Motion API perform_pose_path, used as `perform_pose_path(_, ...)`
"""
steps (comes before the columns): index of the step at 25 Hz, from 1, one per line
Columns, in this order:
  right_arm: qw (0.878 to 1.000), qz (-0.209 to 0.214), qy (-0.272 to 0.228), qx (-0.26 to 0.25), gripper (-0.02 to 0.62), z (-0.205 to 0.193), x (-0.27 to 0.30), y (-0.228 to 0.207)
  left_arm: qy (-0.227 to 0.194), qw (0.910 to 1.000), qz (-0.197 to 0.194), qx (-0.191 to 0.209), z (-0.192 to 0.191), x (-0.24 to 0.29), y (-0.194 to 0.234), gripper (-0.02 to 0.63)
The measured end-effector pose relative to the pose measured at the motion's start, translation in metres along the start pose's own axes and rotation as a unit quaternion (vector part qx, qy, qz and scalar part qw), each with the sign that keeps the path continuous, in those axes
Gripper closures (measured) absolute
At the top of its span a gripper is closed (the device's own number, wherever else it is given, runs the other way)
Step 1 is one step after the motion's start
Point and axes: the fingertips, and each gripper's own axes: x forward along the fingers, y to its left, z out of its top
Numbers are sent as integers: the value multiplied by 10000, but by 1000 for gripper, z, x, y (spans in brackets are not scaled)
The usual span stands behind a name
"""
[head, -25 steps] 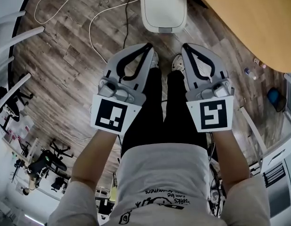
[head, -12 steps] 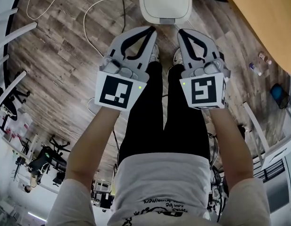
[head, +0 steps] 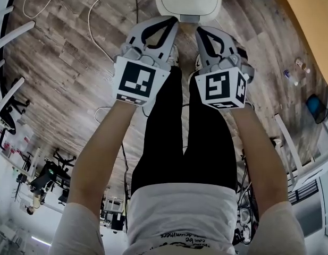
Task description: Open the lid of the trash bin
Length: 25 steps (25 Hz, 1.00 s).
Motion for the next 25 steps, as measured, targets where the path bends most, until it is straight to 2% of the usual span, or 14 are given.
perform_pose_path(11,9992,60,383,-66,588,-47,56,11,408,9989,-188,165,-50,44,-6,586)
perform_pose_path(25,9938,271,960,-491,588,-80,108,23,849,9962,-132,172,-92,63,12,586)
